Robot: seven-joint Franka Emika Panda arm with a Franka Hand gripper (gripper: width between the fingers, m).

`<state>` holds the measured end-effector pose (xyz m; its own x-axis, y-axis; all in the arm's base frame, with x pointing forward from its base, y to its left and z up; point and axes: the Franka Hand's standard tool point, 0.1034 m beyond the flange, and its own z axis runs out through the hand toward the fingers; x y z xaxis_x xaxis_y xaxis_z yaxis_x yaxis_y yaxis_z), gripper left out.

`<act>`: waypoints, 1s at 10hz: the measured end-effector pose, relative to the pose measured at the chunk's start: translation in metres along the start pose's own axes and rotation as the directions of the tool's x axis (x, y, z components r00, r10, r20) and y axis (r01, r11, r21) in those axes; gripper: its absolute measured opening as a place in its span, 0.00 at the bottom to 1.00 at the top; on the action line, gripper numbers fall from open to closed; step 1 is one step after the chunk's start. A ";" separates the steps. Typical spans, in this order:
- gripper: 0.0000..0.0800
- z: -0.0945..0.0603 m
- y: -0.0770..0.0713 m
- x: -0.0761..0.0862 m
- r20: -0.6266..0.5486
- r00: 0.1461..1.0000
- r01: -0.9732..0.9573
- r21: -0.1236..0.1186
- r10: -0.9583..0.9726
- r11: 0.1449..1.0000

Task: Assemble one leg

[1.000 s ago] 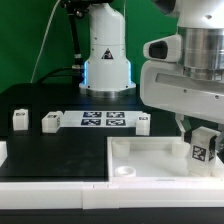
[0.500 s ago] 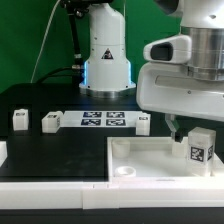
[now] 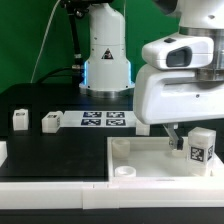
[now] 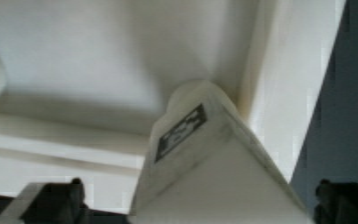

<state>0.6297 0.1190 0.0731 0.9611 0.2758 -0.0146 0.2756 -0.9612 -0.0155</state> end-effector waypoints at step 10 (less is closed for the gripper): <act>0.36 0.001 0.001 -0.001 0.006 0.999 -0.045 -0.009 0.045 0.999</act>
Offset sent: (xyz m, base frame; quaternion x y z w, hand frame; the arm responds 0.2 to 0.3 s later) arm -0.0106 0.0008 0.0018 0.0031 -0.0248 -0.1148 0.9931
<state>0.6289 0.1180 0.0726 0.9724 0.2323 -0.0212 0.2322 -0.9727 -0.0060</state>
